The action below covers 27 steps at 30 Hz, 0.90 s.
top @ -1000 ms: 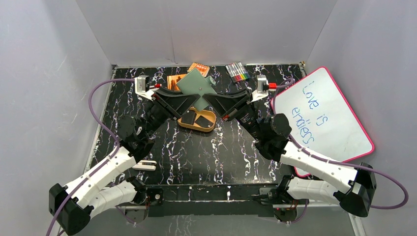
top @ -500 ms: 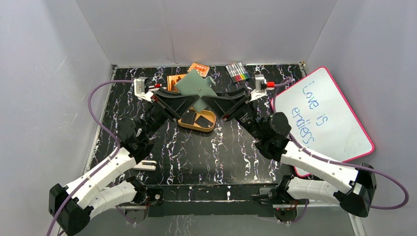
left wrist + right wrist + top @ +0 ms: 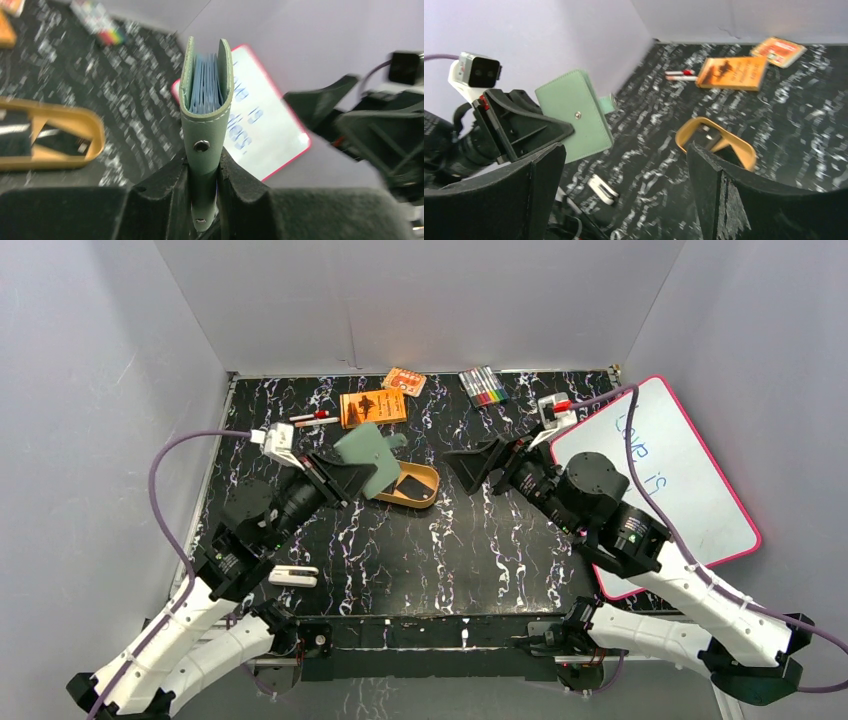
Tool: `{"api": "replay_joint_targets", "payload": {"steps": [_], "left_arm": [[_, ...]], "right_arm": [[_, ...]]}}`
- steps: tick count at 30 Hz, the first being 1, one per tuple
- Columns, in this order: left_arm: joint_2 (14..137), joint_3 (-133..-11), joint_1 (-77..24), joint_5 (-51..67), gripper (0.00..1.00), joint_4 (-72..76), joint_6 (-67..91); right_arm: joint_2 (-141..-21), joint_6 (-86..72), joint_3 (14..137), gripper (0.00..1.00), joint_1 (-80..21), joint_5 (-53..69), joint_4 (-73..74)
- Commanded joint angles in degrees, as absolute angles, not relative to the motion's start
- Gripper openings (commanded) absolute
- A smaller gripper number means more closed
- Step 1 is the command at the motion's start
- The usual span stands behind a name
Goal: Put the credit cards into the card holder
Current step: Pick up the card holder from the center of the board, then close the card holder.
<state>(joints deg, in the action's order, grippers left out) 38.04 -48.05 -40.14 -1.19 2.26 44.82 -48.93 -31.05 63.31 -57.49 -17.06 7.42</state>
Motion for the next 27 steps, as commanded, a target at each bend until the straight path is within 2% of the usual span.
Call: {"api": "replay_joint_targets", "payload": {"steps": [1,11,15,19,21,25,27], "left_arm": [[35.8,-44.4,-40.2,-0.4,0.0,-10.8,43.7],[30.9,-37.9,-40.2,1.8,0.0,-7.5,46.6],[30.5,-37.9,-40.2,3.4,0.0,-7.1,45.0],[29.0,-38.3,-40.2,4.0,0.0,-8.0,43.2],[27.4,-37.2,-40.2,6.3,0.0,-6.7,43.1],[25.8,-34.2,-40.2,12.4,0.0,-3.6,44.6],[25.8,-33.2,-40.2,14.7,0.0,-2.7,45.6]], "right_arm": [[-49.7,-26.6,66.3,0.99,-57.7,-22.7,18.4],[-53.2,-20.3,62.6,0.99,-57.6,-18.5,9.2],[-61.0,-19.0,69.3,0.99,-57.4,-16.2,14.6],[-73.2,-20.0,85.0,0.99,-55.4,-19.5,30.8],[-73.9,-18.4,86.2,0.99,-52.9,-13.7,29.6],[-66.9,-16.5,75.6,0.97,-49.0,1.8,16.0],[-64.8,-16.7,72.9,0.96,-48.9,4.6,14.2]]}}
